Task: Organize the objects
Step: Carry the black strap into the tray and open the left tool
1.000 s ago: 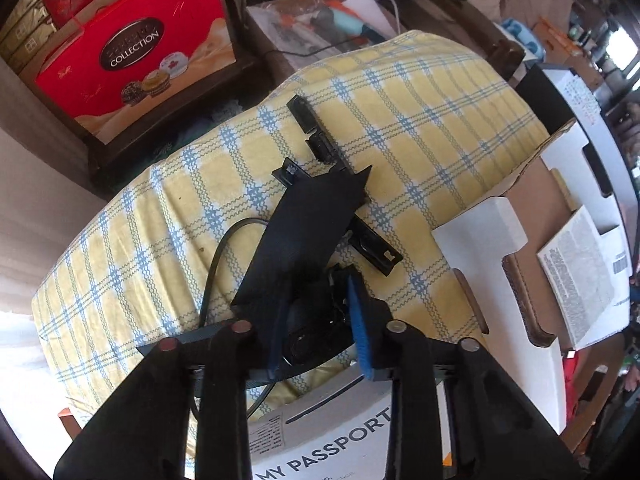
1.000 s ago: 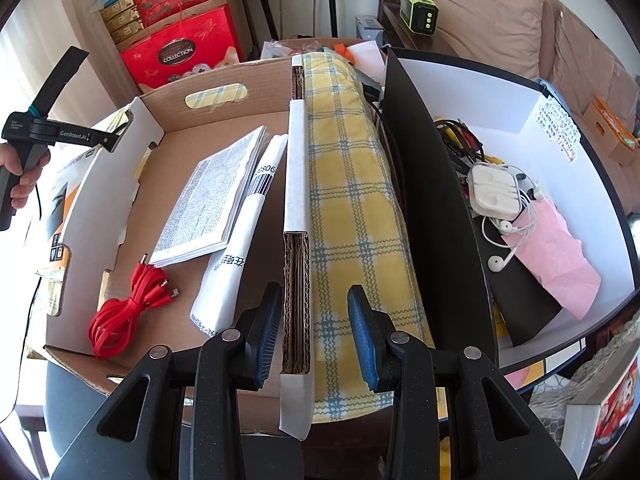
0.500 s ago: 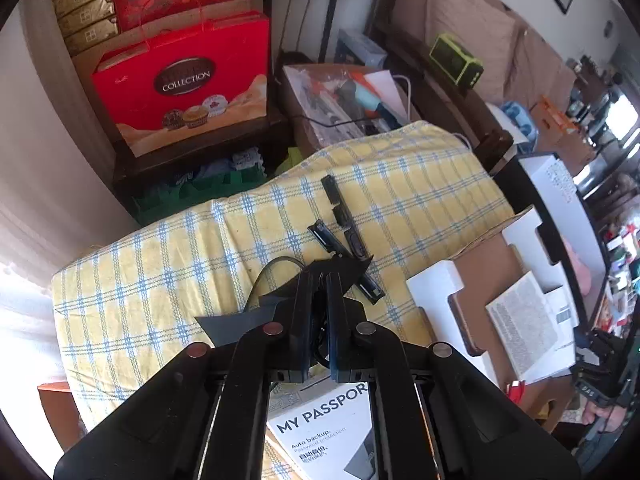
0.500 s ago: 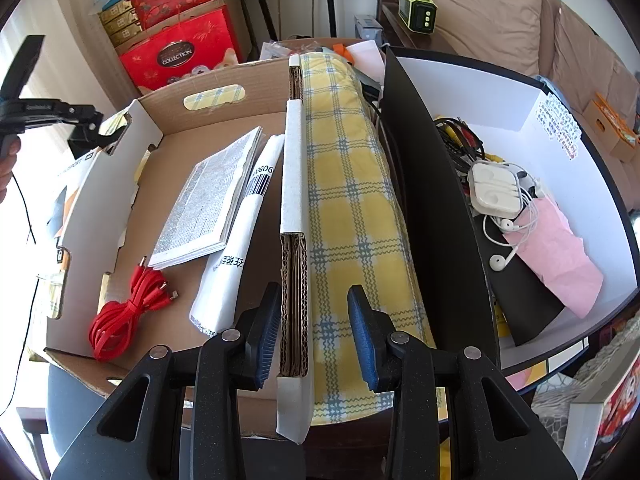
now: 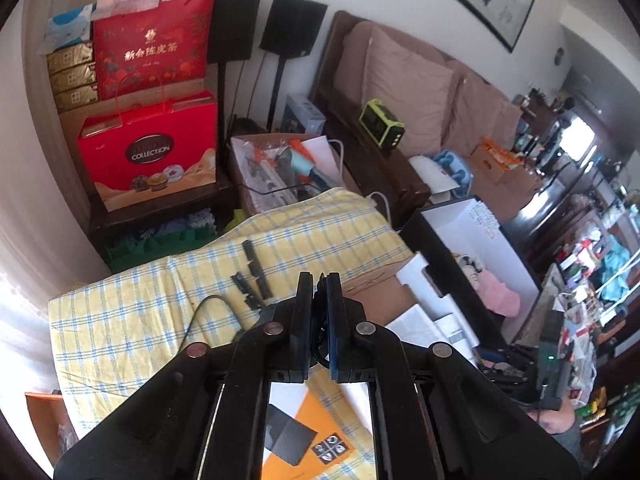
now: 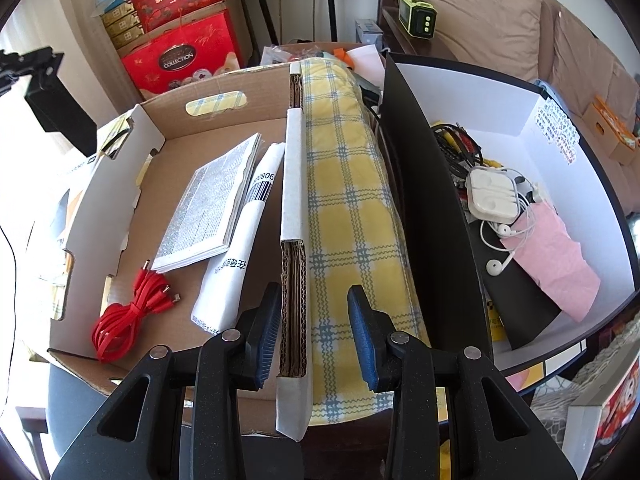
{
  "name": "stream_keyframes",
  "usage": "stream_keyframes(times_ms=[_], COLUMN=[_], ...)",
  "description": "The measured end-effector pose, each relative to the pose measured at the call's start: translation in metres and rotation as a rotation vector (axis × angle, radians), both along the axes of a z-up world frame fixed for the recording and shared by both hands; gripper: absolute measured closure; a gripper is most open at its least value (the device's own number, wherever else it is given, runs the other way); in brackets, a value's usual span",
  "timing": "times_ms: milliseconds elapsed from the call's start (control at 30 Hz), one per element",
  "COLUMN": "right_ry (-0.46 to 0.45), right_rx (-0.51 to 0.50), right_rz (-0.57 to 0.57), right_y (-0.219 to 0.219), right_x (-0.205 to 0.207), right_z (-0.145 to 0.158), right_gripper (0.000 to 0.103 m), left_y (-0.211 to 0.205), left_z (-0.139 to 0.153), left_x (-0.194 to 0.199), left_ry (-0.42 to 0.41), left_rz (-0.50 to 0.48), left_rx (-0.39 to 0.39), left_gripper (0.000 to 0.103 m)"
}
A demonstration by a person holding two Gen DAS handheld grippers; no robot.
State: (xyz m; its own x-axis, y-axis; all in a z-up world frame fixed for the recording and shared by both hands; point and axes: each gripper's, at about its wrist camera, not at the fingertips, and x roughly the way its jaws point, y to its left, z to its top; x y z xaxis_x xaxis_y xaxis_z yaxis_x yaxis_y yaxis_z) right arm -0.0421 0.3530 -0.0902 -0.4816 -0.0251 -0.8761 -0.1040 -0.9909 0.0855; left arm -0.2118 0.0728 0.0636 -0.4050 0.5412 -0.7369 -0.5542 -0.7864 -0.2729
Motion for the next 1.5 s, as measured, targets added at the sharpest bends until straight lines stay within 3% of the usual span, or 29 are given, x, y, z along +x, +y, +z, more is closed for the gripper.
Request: stream_keyframes(times_ms=[300, 600, 933, 1100, 1167, 1267, 1500], right_ry=[-0.004, -0.003, -0.008, -0.014, -0.017, -0.019, -0.019], right_rx=[-0.007, -0.008, -0.005, -0.004, 0.004, 0.009, 0.011], right_rz=[-0.009, -0.008, 0.003, 0.001, 0.001, 0.001, -0.004], right_y=[0.0, 0.0, -0.005, -0.007, -0.008, -0.009, -0.006], right_x=[0.001, 0.002, 0.004, 0.003, 0.002, 0.002, 0.004], right_z=[-0.002, -0.002, -0.003, -0.007, -0.009, -0.01, -0.009], right_gripper=[0.068, 0.068, 0.068, 0.068, 0.068, 0.068, 0.068], left_y=[0.061, 0.104, 0.109, 0.1, 0.098, 0.093, 0.071], left_z=[0.008, -0.035, -0.104, -0.118, -0.115, -0.107, -0.087], left_x=[0.053, 0.073, 0.077, 0.085, 0.089, 0.092, 0.081], left_ry=[-0.027, -0.146, -0.235, -0.244, -0.232, -0.199, -0.184], left_rz=[-0.158, -0.199, -0.166, -0.171, -0.178, -0.172, -0.123], left_rx=[0.089, 0.095, -0.049, -0.093, -0.097, -0.093, -0.054], left_gripper=[0.097, 0.097, 0.097, 0.094, 0.078, 0.064, 0.049])
